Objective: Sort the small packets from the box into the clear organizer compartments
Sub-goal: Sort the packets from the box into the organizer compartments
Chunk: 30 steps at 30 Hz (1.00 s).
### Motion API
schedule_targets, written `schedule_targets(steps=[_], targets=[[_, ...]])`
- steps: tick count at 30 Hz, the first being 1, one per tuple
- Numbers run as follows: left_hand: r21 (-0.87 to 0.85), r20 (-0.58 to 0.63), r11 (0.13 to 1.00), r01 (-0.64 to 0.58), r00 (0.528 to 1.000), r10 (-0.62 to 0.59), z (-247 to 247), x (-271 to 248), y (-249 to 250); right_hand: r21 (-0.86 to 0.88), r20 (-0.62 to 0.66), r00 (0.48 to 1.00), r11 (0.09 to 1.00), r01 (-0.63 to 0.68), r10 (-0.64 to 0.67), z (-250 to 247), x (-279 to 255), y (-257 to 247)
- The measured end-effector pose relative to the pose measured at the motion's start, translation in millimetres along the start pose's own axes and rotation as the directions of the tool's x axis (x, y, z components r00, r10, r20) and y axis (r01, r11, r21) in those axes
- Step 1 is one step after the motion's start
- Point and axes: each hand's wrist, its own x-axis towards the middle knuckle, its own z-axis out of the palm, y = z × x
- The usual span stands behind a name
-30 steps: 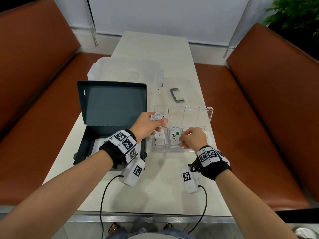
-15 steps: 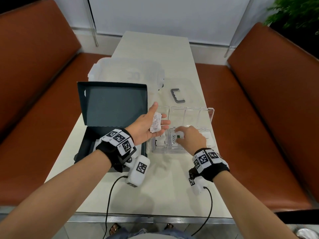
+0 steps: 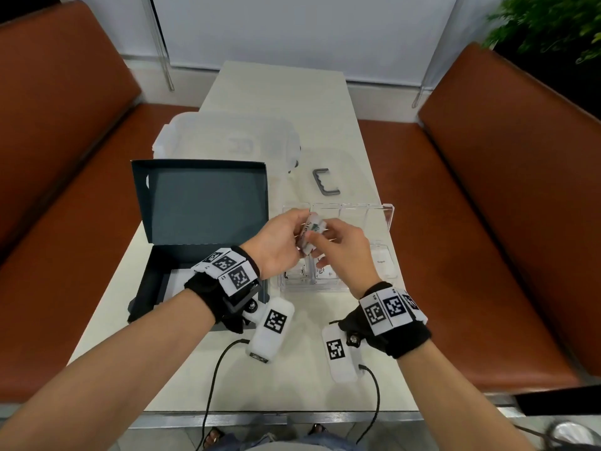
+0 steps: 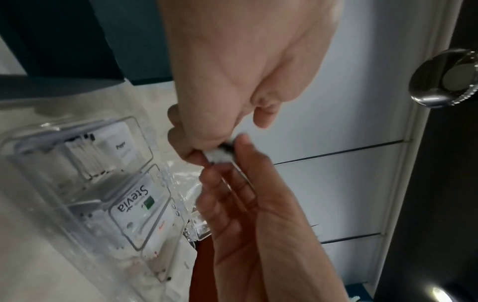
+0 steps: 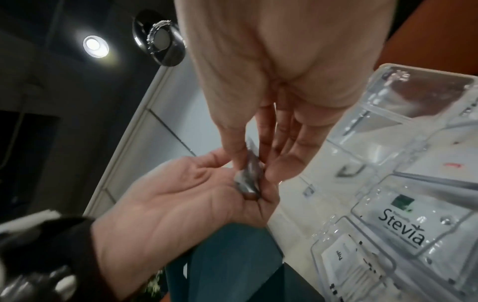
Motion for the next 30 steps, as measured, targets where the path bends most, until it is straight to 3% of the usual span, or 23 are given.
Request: schedule_targets(steps=[4,9,12,16,25,30], targets=[[0.191,0.032,0.978,-0.084,0.996,0.079,-9,0,-1,0.185,0.003,0.989,0.972,-0.147,0.149,-16,4,5],[0.359,-0.053,0.919,-0.165,0.979,0.197,-16,2,-6,0.167,0.104,0.985,0.974,-0.154,0.138,-30,5,8],[0.456,-0.063,0.863,-0.216,0.96,0.273,-19,4,-8,0.219,0.09,0.987,0.965,-0.148,0.131,-37,5,10],[0.439,-0.093,0.871,-0.221,0.953,0.288,-19,9,-10,0.241,0.027,0.992,0.962,-0.13,0.127,-42,10,12],[0.351,-0.121,0.919,-0.178,0.965,0.233,-15,18,-21,0.186,0.042,0.992,0.975,-0.123,0.118,-39,12,13],[0.359,-0.126,0.911,-0.201,0.957,0.261,-14,19,-23,0.175,0.02,0.988,0.972,-0.153,0.152,-36,12,15]])
